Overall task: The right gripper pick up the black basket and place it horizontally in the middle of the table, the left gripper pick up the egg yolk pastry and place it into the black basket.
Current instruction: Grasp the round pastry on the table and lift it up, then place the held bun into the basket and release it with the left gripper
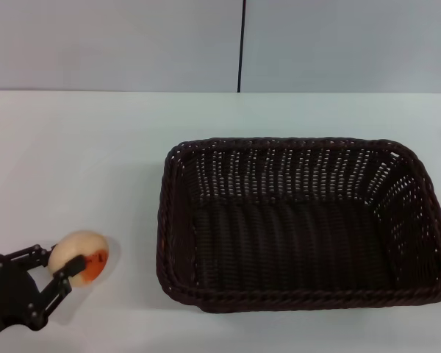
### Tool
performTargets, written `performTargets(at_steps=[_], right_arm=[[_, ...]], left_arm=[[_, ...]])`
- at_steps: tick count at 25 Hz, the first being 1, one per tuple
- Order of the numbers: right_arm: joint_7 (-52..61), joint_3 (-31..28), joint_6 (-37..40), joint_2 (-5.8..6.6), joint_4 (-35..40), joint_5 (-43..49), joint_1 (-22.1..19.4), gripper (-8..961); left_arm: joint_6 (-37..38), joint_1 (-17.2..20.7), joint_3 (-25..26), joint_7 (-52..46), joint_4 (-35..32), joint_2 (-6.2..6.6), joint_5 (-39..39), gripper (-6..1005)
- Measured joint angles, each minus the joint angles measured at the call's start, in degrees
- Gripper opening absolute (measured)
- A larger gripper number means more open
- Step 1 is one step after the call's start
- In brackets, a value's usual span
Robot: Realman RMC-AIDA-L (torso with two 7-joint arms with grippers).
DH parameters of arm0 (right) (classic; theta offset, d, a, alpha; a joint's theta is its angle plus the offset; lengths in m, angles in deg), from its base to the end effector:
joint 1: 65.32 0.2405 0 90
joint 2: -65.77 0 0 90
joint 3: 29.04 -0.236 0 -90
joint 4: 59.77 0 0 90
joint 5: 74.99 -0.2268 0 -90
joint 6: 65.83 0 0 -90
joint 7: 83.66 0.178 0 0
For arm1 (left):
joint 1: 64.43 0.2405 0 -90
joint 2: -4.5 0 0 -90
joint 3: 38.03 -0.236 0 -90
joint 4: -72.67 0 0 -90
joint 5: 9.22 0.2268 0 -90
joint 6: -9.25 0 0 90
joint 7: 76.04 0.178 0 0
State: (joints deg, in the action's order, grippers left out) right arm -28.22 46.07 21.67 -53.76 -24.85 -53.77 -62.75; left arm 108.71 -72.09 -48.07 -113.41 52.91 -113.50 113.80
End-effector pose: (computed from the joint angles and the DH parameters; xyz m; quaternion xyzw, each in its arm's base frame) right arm 0.2809 0.2906 0.0824 -0.6267 0.2205 0.5932 0.4548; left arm -0.3561 0.1901 -0.0156 -0.8794 -0.2019 -0.2970 0.3126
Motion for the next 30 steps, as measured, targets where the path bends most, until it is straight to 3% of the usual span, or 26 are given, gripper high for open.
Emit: performTargets(at_steps=[1,7,10,11,12,15,16,21,30], right_arm=[[-0.13,-0.08,2.11,0.12,-3.56,-2.10,0.62,750],[-0.26,-1.08,5.27,0.26,-8.39,-3.36,1.11,750],[-0.52,-1.18,6.47,0.27,-10.25,-3.38,1.12,750],[-0.61,-1.21,6.90,0.27,-11.35,-3.40,1.19,750],[-0.61,-1.21,6.90,0.27,-11.35,-3.40,1.19,750],[-0.63,-1.25,7.39,0.28,-12.73,-3.42,1.43,750],[-0.65,-1.36,7.95,0.33,-13.33,-3.47,1.55,750],[-1.24,-1.53,10.54,0.41,-14.94,-3.54,1.60,750],[-5.82,-4.21,15.19,0.50,-19.65,-4.09,2.75,750]], left_arm=[[0.33,-0.45,0.05,-0.19,-0.19,0.03,0.00,362],[3.18,-2.68,3.47,-0.55,0.19,-0.05,-1.48,265],[7.67,-6.50,5.51,-3.35,0.60,-0.20,-3.74,245],[10.17,-9.49,5.46,-5.10,1.45,-0.29,-4.21,238],[10.17,-9.49,5.46,-5.10,1.45,-0.29,-4.21,232],[10.76,-14.34,3.82,-5.44,5.61,-0.49,-3.84,207],[8.94,-17.46,0.55,-4.23,9.70,-0.58,-3.86,198],[3.03,-20.87,-1.32,-0.52,18.61,-0.72,-4.14,145],[-1.11,-20.46,-0.75,1.54,20.04,-0.48,-4.18,303]])
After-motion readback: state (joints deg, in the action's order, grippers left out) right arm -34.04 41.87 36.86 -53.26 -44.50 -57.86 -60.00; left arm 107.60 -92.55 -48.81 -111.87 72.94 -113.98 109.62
